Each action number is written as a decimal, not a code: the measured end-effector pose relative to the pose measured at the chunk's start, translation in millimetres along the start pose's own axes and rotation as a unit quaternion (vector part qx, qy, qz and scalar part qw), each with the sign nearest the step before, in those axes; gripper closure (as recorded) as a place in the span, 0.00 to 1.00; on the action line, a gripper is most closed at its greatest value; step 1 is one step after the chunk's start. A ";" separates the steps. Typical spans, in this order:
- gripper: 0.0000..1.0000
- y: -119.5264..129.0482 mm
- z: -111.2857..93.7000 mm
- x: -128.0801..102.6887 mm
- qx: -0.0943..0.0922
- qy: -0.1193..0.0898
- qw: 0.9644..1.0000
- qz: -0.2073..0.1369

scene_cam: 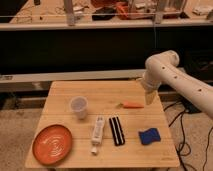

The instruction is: Drag the pepper across the table

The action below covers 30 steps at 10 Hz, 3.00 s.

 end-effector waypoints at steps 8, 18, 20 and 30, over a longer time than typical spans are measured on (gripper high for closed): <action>0.20 -3.7 21.3 6.9 0.002 -0.009 1.000 -0.021; 0.20 -6.9 45.7 6.7 0.009 -0.041 0.998 -0.036; 0.20 -7.6 52.1 5.9 0.009 -0.049 0.998 -0.038; 0.20 -17.1 79.6 -3.9 0.003 -0.080 0.994 -0.067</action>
